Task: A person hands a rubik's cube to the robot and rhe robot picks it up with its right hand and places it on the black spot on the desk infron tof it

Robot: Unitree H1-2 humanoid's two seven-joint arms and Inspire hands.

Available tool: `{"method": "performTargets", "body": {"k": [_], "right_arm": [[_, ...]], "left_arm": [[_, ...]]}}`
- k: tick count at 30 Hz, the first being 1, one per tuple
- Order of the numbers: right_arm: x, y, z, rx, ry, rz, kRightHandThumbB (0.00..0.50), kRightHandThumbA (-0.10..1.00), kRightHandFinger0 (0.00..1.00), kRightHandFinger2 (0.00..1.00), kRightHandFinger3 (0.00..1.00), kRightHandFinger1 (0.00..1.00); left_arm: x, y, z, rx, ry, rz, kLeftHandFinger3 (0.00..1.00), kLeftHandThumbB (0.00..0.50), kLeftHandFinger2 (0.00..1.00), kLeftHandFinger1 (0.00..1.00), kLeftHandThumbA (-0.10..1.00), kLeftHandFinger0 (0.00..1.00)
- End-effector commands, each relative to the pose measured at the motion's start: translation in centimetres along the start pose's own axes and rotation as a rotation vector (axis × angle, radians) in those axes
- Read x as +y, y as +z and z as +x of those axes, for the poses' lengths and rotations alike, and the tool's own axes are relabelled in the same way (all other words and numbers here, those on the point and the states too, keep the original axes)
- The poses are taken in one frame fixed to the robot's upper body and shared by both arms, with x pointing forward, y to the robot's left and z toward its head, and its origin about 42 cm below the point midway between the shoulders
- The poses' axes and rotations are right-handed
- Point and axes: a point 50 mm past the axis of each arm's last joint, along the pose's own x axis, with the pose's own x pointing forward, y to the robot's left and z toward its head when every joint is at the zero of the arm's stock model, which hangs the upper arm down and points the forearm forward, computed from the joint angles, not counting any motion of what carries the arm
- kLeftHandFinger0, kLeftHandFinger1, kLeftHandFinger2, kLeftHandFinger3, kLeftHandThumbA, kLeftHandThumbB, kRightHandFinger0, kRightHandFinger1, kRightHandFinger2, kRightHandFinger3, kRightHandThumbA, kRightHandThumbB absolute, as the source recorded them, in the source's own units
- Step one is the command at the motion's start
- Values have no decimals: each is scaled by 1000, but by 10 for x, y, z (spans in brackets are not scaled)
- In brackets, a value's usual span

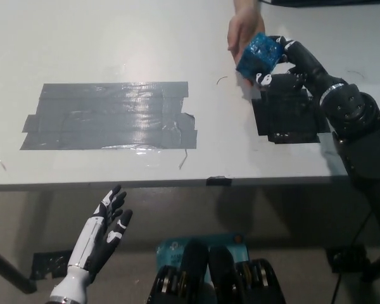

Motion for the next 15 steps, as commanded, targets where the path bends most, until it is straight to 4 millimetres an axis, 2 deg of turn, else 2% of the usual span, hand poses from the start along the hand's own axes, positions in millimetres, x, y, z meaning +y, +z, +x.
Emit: {"method": "performTargets", "body": {"k": [1,4,5,7,11,15], "right_arm": [[-29,45,5,-181,-128,9,147,-91,99,709,808,457],[-35,51,-1,-208,-163,6,148,-54,135,820,843,535],[-37,52,-2,-215,-166,7,130,-74,147,869,870,567],[-41,54,-5,-229,-174,13,122,-99,160,903,896,592],[-53,42,-13,-212,-211,10,112,-100,161,922,933,594],[-50,22,-19,-173,-214,-25,115,-100,151,912,950,576]], "left_arm": [[6,9,5,-50,-12,9,1000,118,1000,1000,815,1000],[5,9,5,-50,-12,1,1000,120,1000,1000,794,1000],[5,9,5,-46,-14,7,1000,127,1000,1000,799,1000],[5,10,7,-48,-16,11,1000,122,1000,1000,802,1000],[5,11,7,-47,-15,6,1000,116,1000,1000,796,1000],[8,8,6,-42,-7,-1,1000,124,1000,1000,793,1000]]}}
